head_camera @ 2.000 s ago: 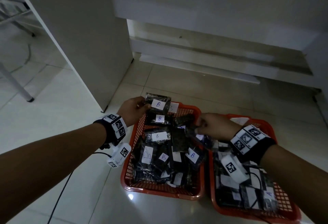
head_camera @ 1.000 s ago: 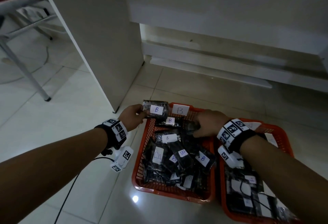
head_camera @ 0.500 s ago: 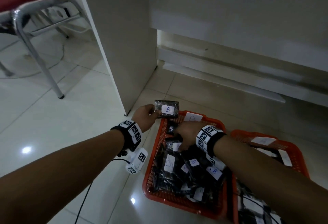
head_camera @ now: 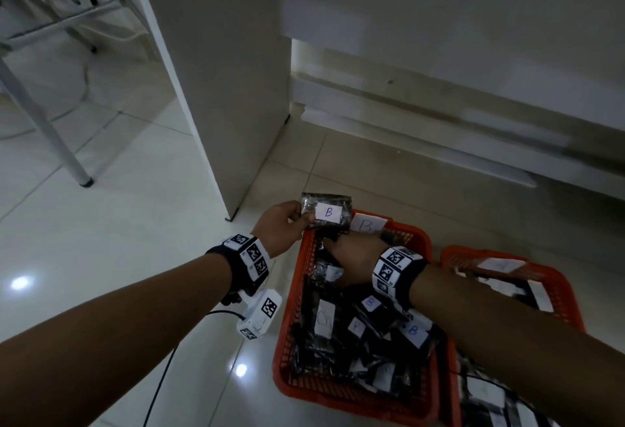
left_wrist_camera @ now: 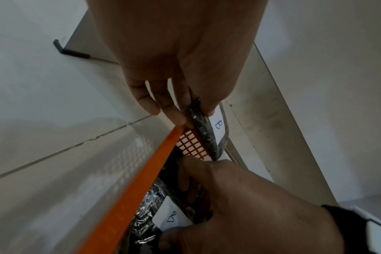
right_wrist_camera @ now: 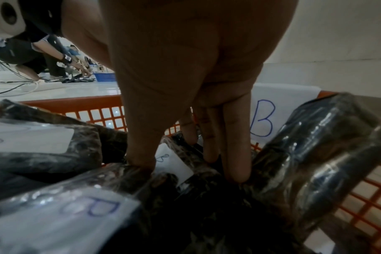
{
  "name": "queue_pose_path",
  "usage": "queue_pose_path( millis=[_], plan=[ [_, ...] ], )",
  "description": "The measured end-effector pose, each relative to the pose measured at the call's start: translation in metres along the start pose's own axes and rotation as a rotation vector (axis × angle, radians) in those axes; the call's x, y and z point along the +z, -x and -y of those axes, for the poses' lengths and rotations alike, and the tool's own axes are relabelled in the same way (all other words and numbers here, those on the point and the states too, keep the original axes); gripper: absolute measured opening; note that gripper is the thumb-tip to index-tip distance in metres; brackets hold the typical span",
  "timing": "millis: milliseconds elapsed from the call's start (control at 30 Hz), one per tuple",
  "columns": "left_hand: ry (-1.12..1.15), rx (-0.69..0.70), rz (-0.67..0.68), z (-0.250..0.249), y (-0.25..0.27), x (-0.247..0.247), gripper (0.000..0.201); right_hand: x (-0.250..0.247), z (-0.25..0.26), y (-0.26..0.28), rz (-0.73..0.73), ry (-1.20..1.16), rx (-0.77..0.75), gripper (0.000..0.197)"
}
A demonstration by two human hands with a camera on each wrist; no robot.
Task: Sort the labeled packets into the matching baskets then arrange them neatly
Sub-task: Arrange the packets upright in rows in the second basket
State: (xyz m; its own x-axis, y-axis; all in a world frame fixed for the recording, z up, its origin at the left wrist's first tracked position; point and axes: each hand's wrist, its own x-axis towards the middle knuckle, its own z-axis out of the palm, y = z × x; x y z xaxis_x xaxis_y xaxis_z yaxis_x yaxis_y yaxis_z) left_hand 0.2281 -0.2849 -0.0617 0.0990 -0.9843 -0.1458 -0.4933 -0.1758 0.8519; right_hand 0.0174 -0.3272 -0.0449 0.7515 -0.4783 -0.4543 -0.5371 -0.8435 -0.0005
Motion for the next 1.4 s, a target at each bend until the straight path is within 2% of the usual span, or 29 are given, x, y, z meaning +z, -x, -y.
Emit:
queue_pose_path(
  millis=[133,200,233,300,367,433,500,600,767,833,900,967,1033,1133,1200,1300,1400],
  plan=[
    [0.067,-0.019,-0.008,0.003,-0.005,-0.001,0.022,-0.001,-0.006,0.017,-0.076,-0.033,0.038,0.062],
    [0.065,-0.028,-0.019,0.001,-0.008,-0.001,0.023,0.000,-0.013,0.034,-0.198,-0.093,0.146,0.045],
    [0.050,-0.030,-0.027,-0.001,-0.008,-0.002,0.024,0.002,-0.019,0.045,-0.278,-0.125,0.242,0.043],
    [0.030,-0.024,-0.038,-0.005,-0.008,-0.004,0.025,0.009,-0.032,0.066,-0.348,-0.163,0.471,0.059],
    [0.019,0.004,-0.023,-0.010,-0.007,-0.004,0.027,0.021,-0.041,0.078,-0.301,-0.283,0.604,0.078],
    [0.025,0.009,-0.020,-0.012,-0.005,-0.003,0.027,0.030,-0.043,0.076,-0.247,-0.522,0.622,0.082],
    [0.006,0.010,-0.036,-0.016,-0.001,-0.002,0.027,0.032,-0.041,0.072,-0.282,-0.572,0.640,0.069],
    [-0.012,0.018,-0.059,-0.019,0.006,-0.001,0.028,0.023,-0.038,0.072,-0.407,-0.581,0.611,0.038],
    [-0.009,0.009,-0.106,-0.014,0.017,-0.012,0.025,-0.011,-0.006,0.099,-0.657,-0.827,0.527,0.020],
    [-0.008,0.002,-0.118,-0.011,0.017,-0.016,0.026,-0.019,0.018,0.107,-0.600,-0.914,0.373,0.015],
    [-0.022,0.009,-0.109,-0.011,0.016,-0.019,0.024,-0.018,0.043,0.108,-0.411,-0.974,0.250,0.019],
    [-0.056,0.021,-0.095,-0.014,0.015,-0.019,0.024,-0.009,0.065,0.104,-0.269,-1.013,0.212,0.024],
    [-0.088,0.034,-0.076,-0.020,0.014,-0.016,0.027,0.001,0.081,0.098,-0.196,-0.987,0.206,0.031],
    [-0.139,0.036,-0.034,-0.027,0.014,-0.011,0.031,0.009,0.082,0.099,-0.191,-0.993,0.271,0.037],
    [-0.115,0.043,0.008,-0.023,0.013,-0.007,0.034,0.012,0.066,0.107,-0.274,-0.988,0.364,0.029],
    [-0.104,0.036,0.035,-0.016,0.012,-0.002,0.034,0.019,0.024,0.118,-0.382,-0.752,0.562,0.016],
    [-0.106,0.037,0.033,-0.016,0.013,0.001,0.031,0.020,-0.010,0.123,-0.300,-0.558,0.702,0.024]
  ],
)
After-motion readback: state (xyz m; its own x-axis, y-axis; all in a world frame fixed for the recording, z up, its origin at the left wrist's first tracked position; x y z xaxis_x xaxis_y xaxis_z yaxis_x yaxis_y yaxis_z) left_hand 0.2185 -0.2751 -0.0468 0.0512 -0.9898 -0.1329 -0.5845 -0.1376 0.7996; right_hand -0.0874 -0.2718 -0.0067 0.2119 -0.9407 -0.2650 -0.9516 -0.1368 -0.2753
